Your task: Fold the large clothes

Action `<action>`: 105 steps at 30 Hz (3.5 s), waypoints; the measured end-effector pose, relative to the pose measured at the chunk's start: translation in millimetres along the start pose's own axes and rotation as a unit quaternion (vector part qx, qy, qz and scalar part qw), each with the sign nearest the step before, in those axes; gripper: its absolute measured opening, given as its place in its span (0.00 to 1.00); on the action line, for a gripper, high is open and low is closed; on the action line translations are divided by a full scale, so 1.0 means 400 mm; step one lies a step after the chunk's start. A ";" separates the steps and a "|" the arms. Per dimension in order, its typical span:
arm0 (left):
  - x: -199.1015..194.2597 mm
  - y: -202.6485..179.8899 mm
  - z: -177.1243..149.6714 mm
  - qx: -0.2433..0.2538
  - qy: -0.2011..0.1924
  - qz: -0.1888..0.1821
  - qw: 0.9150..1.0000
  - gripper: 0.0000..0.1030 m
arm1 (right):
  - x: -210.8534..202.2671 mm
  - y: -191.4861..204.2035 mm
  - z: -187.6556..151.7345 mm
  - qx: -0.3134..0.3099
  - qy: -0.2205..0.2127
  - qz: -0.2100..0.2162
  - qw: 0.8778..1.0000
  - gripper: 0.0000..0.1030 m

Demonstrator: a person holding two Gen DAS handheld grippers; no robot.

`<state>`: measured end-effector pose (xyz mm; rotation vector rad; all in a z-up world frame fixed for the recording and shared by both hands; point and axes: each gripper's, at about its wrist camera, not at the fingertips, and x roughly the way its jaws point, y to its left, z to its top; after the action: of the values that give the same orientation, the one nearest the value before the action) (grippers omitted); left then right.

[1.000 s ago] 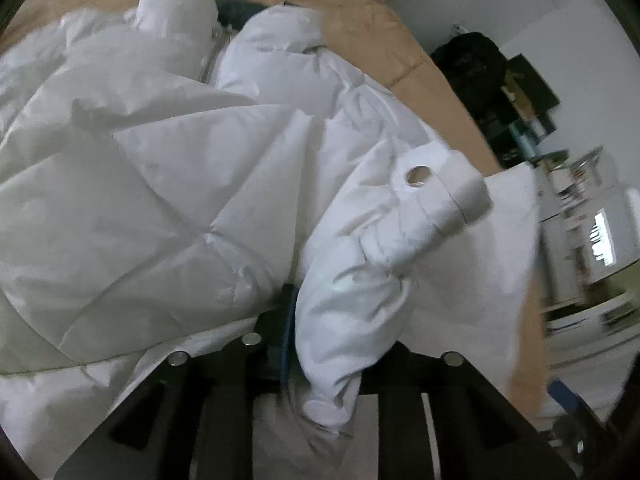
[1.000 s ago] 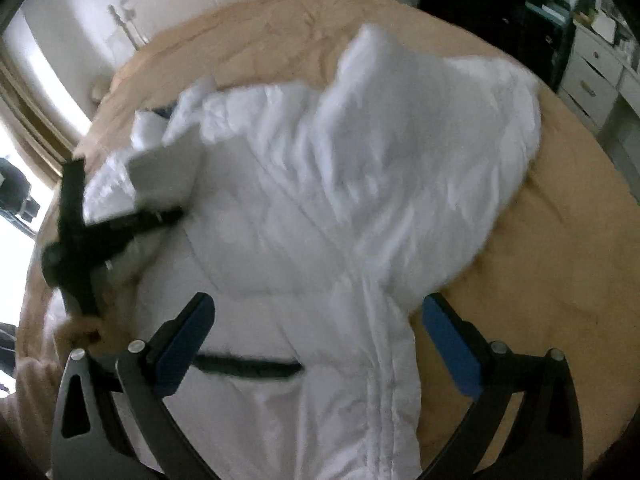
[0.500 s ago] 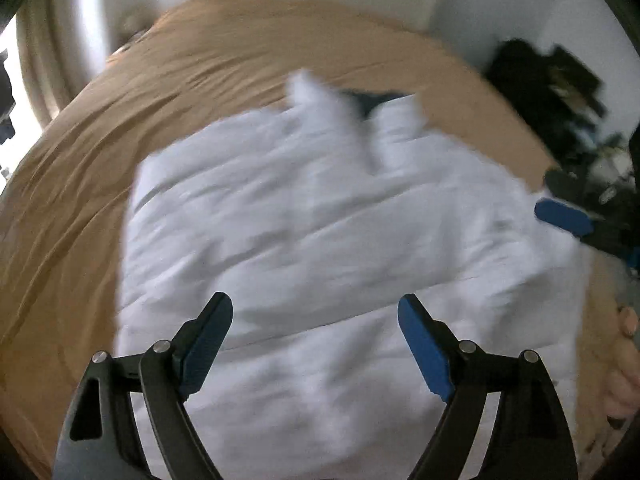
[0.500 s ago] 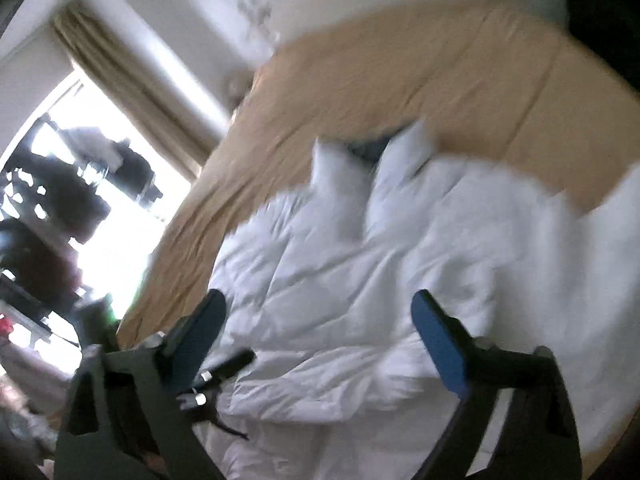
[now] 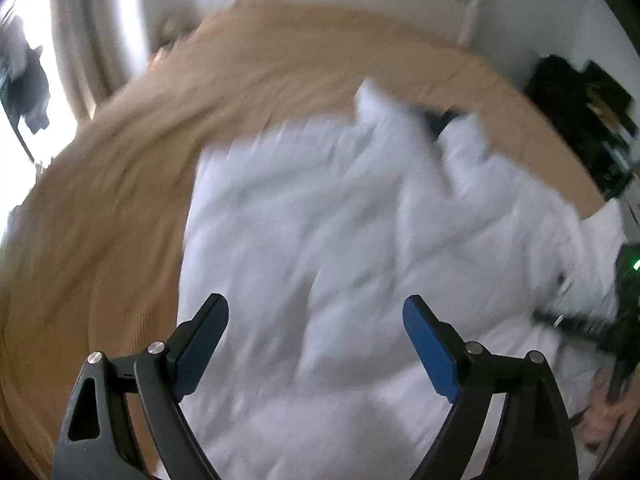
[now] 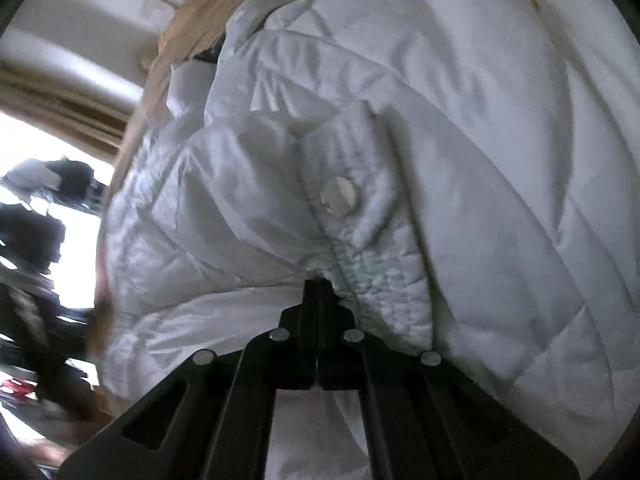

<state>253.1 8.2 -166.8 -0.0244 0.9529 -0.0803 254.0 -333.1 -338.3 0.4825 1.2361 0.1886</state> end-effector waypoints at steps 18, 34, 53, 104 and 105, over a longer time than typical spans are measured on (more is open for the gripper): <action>0.090 -0.066 -0.072 -0.008 0.069 -0.037 0.997 1.00 | -0.316 -0.005 0.023 -0.028 -0.102 0.011 0.994 0.28; 0.139 -0.096 -0.180 0.038 0.056 0.009 0.998 1.00 | -0.507 -0.784 0.187 0.251 -0.225 -0.089 0.937 0.98; 0.135 -0.095 -0.185 0.038 0.056 0.009 0.998 1.00 | -0.602 -0.692 0.133 0.223 -0.333 0.153 0.903 0.09; 0.018 0.059 0.011 -0.091 0.037 0.000 0.995 0.99 | 0.278 0.551 -0.051 -0.225 -0.016 0.080 0.971 0.69; 0.026 0.061 0.013 -0.096 0.042 -0.008 0.994 0.99 | 0.297 0.565 -0.065 -0.246 -0.022 0.056 0.968 0.70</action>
<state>264.9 31.7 -173.6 -0.2082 1.0419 -0.0041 295.4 -79.9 -345.0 0.1229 1.0709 0.5620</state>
